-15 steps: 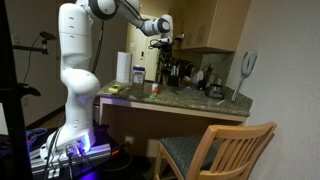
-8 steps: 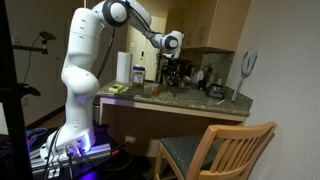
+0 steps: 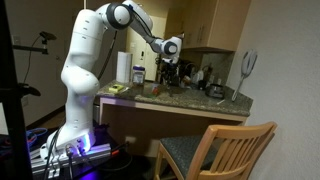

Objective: Move the silver spoon to the right

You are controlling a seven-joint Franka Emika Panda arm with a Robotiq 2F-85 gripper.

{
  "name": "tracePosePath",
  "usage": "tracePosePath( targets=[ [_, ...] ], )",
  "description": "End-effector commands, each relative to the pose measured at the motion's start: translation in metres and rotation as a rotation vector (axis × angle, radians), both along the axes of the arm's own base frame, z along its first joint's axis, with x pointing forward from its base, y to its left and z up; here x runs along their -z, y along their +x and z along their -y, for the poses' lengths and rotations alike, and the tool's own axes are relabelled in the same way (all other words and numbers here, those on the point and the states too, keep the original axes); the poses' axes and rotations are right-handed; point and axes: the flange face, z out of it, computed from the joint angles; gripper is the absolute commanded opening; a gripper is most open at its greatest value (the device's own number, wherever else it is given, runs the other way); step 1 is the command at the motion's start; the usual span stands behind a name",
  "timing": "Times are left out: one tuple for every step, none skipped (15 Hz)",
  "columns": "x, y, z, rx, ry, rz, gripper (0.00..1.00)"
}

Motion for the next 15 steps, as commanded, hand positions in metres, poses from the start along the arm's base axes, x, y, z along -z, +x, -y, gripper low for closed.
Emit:
tracePosePath(
  targets=[
    [0.041,0.002,-0.012,0.007,0.025,-0.044,0.02],
    [0.051,0.002,-0.014,0.010,0.028,-0.056,0.02],
    [0.059,0.002,-0.013,0.012,0.035,-0.065,0.02],
    [0.065,0.001,-0.013,0.015,0.036,-0.072,0.02],
    [0.071,0.000,-0.012,0.020,0.039,-0.080,0.02],
    [0.076,0.000,-0.012,0.021,0.041,-0.088,0.02],
    [0.081,-0.001,-0.012,0.025,0.047,-0.096,0.02],
    [0.085,-0.002,-0.011,0.029,0.053,-0.103,0.02],
    [0.089,-0.003,-0.013,0.027,0.056,-0.107,0.02],
    [0.092,-0.005,-0.015,0.024,0.058,-0.108,0.02],
    [0.095,-0.006,-0.016,0.026,0.054,-0.102,0.02],
    [0.098,-0.007,-0.018,0.025,0.053,-0.098,0.02],
    [0.102,-0.007,-0.020,0.023,0.048,-0.093,0.02],
    [0.106,-0.008,-0.022,0.019,0.039,-0.089,0.02],
    [0.109,-0.008,-0.023,0.017,0.031,-0.082,0.02]
  ],
)
